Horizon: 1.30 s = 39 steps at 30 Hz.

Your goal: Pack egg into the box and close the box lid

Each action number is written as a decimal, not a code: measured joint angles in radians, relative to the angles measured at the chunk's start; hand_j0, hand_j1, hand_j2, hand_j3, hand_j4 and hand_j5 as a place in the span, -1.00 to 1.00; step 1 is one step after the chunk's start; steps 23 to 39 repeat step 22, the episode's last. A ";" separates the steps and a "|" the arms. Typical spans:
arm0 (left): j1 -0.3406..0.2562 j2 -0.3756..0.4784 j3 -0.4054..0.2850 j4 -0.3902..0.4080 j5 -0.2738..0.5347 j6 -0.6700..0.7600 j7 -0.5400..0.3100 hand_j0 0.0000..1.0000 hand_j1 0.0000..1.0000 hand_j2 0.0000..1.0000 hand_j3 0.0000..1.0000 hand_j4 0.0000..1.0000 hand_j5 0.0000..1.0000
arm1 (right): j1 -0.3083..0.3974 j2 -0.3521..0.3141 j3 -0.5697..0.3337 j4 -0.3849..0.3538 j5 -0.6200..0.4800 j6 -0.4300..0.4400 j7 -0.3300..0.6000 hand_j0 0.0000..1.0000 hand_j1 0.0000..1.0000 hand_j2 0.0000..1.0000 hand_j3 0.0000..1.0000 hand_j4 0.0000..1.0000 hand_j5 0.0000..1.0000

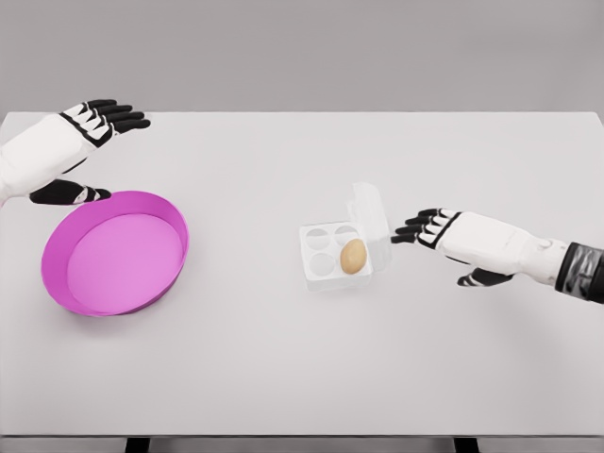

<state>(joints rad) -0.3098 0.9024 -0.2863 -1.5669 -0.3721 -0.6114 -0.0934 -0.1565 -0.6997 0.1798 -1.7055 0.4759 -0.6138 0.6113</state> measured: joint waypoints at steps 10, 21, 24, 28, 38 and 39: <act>0.000 0.001 0.001 0.001 -0.001 0.000 -0.001 1.00 1.00 1.00 1.00 1.00 1.00 | 0.002 0.062 0.008 -0.045 -0.001 0.000 0.000 1.00 1.00 1.00 1.00 1.00 1.00; 0.002 0.001 0.001 0.005 -0.015 0.000 -0.004 1.00 1.00 1.00 1.00 1.00 1.00 | 0.017 0.075 -0.164 0.027 -0.034 0.000 0.000 1.00 1.00 1.00 1.00 1.00 1.00; 0.002 0.001 0.001 0.005 -0.015 0.000 -0.004 1.00 1.00 1.00 1.00 1.00 1.00 | 0.018 0.074 -0.170 0.031 -0.035 0.000 0.000 1.00 1.00 1.00 1.00 1.00 1.00; 0.002 0.001 0.001 0.005 -0.015 0.000 -0.004 1.00 1.00 1.00 1.00 1.00 1.00 | 0.018 0.074 -0.170 0.031 -0.035 0.000 0.000 1.00 1.00 1.00 1.00 1.00 1.00; 0.002 0.001 0.001 0.005 -0.015 0.000 -0.004 1.00 1.00 1.00 1.00 1.00 1.00 | 0.018 0.074 -0.170 0.031 -0.035 0.000 0.000 1.00 1.00 1.00 1.00 1.00 1.00; 0.002 0.001 0.001 0.005 -0.015 0.000 -0.004 1.00 1.00 1.00 1.00 1.00 1.00 | 0.018 0.074 -0.170 0.031 -0.035 0.000 0.000 1.00 1.00 1.00 1.00 1.00 1.00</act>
